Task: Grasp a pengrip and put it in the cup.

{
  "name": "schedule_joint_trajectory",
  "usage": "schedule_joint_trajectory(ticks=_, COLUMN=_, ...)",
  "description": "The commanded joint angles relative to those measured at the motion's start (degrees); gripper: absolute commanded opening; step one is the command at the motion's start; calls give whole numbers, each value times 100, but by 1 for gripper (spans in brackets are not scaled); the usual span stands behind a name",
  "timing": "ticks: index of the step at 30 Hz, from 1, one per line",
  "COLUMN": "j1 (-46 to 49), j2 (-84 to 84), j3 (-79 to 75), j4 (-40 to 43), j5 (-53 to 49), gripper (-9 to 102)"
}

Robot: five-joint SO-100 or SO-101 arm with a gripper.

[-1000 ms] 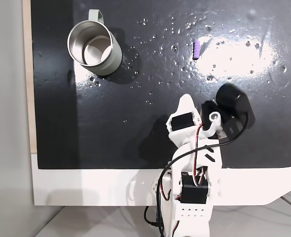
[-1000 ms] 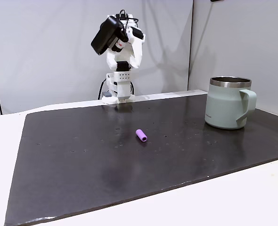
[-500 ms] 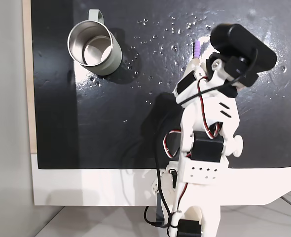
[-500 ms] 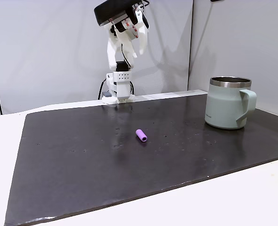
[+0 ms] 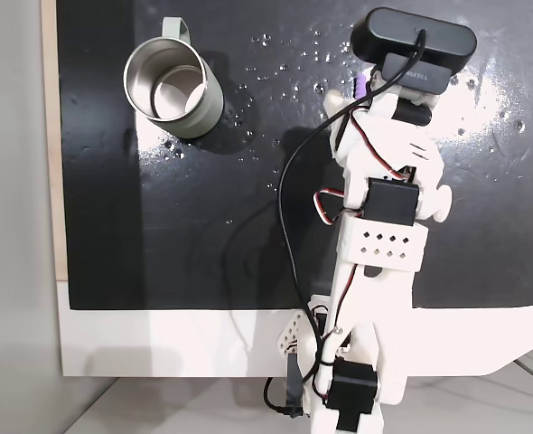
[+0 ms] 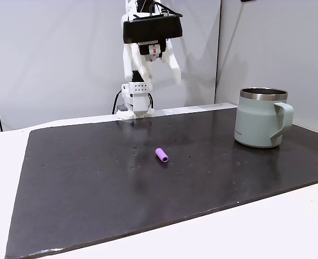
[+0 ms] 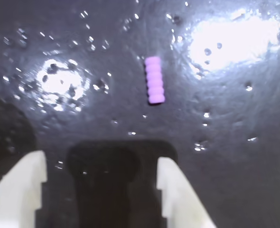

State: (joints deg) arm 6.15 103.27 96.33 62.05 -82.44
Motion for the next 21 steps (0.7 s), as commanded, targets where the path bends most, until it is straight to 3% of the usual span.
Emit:
schedule_joint_trajectory(ticks=1, j1=193, j2=-299, j3=-448, j4=-290, j5=-237, gripper=30)
schedule_joint_trajectory(ticks=21, j1=571, j2=-3023, j3=-1767, j4=-1283, j5=-369, gripper=29)
